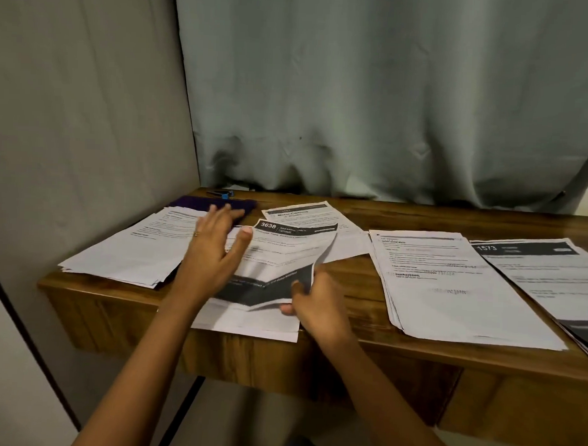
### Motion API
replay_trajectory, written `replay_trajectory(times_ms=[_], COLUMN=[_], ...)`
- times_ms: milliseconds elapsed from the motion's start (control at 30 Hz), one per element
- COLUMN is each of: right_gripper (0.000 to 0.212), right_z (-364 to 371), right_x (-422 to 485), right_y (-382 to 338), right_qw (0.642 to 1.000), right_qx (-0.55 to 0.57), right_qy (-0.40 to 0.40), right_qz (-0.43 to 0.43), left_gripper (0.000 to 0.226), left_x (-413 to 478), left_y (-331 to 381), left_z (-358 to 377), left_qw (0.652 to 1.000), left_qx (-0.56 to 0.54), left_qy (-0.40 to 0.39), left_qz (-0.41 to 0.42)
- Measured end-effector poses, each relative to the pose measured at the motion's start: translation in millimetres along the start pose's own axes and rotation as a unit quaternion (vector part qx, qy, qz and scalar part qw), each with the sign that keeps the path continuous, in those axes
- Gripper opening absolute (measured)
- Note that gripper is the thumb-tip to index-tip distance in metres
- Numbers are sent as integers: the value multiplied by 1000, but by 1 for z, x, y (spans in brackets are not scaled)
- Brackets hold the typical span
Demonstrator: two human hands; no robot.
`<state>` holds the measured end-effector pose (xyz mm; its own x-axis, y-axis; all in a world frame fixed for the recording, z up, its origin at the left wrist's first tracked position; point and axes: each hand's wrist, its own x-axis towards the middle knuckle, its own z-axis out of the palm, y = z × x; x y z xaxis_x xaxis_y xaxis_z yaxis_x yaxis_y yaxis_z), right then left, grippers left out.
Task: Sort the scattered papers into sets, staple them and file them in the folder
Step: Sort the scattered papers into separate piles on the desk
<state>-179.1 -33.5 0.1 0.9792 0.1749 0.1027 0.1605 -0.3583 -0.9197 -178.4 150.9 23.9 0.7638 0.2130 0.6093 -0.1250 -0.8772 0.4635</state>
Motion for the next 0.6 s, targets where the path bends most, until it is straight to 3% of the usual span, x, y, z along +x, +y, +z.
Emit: replay_trajectory(times_ms=[133,300,433,500,600], right_gripper=[36,43,34,29,33], right_z=[-5,-20,-26,-34,-49], right_x=[3,13,11,19,54], right_y=[-3,-8,-12,-16,-17], right_qw=[997,991,982,979,965], right_qx=[-62,-57,-86,-144,-259], right_qy=[-41,-114,-158,-141,-33], right_qz=[13,45,47,17,-21], left_gripper=[75,60,58,59,62], left_x=[0,3,8,9,5], left_y=[-2,5,5,1,-8], left_z=[20,38,47,52,57], left_qw=[986,970,952,937,926], left_qx=[72,53,67,95,125], left_qy=[-146,-232,-300,-336,-355], left_qz=[38,41,13,-8,-25])
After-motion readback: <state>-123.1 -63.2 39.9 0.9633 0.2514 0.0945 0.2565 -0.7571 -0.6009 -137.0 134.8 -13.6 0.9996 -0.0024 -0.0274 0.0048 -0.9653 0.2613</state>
